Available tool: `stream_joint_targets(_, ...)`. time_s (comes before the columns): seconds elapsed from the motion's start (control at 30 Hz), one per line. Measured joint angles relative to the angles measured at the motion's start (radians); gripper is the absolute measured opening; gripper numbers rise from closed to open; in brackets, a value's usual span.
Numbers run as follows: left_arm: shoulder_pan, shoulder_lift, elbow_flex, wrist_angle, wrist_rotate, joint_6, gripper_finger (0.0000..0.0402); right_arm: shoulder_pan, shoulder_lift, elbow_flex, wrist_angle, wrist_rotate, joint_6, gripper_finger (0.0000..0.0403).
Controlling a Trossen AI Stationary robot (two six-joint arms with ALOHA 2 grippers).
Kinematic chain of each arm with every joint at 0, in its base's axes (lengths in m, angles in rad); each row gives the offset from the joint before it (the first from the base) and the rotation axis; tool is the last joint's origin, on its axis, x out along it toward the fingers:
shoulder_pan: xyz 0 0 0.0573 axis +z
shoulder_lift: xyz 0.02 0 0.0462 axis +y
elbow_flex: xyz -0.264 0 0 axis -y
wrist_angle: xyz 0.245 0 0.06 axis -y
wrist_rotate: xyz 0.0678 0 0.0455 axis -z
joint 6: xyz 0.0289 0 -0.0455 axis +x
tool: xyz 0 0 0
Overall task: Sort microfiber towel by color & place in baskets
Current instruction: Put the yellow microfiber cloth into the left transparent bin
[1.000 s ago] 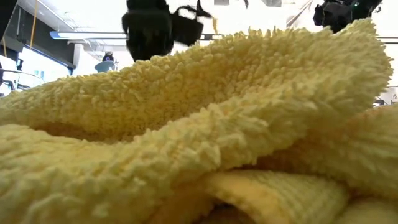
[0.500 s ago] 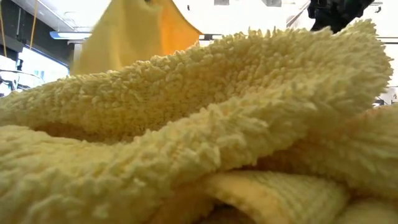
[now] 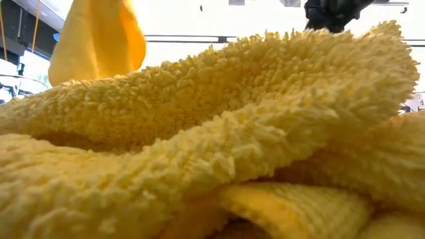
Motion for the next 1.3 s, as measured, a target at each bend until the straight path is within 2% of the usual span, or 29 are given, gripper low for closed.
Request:
stream_joint_targets(0.23, 0.001, -0.142, 0.002, -0.002, -0.011, 0.067, 0.0, 0.097, 0.125, 0.0, 0.091, 0.078, 0.086, 0.0162)
stream_joint_targets(0.37, 0.001, -0.201, 0.0, -0.002, 0.076, 0.083, 0.0, 0.137, 0.186, 0.0, 0.16, 0.109, 0.121, 0.0162)
stream_joint_targets(0.53, 0.001, -0.241, -0.058, -0.002, 0.156, 0.124, 0.0, 0.166, 0.251, 0.0, 0.257, 0.116, 0.168, 0.0162)
stream_joint_targets(0.67, 0.001, -0.249, -0.157, 0.0, 0.184, 0.058, 0.0, 0.177, 0.28, 0.0, 0.307, 0.117, 0.195, 0.0162)
stream_joint_targets(0.8, 0.003, -0.243, -0.309, 0.057, 0.191, -0.003, 0.0, 0.181, 0.293, 0.0, 0.332, 0.132, 0.201, 0.0162)
stream_joint_targets(0.9, 0.02, -0.244, -0.413, 0.089, 0.266, -0.028, 0.0, 0.18, 0.297, 0.0, 0.357, 0.139, 0.201, 0.0162)
stream_joint_targets(1.0, 0.06, -0.243, -0.494, -0.004, 0.349, -0.163, 0.0, 0.18, 0.297, 0.0, 0.371, 0.139, 0.201, 0.0162)
stream_joint_targets(1.07, 0.094, -0.238, -0.545, 0.003, 0.376, -0.227, 0.0, 0.18, 0.297, 0.0, 0.371, 0.139, 0.2, 0.0162)
stream_joint_targets(1.2, 0.181, -0.213, -0.597, -0.004, 0.377, -0.319, 0.0, 0.18, 0.297, 0.0, 0.372, 0.139, 0.199, 0.0162)
stream_joint_targets(1.3, 0.255, -0.199, -0.609, 0.005, 0.324, -0.349, 0.0, 0.18, 0.297, 0.0, 0.373, 0.139, 0.198, 0.0162)
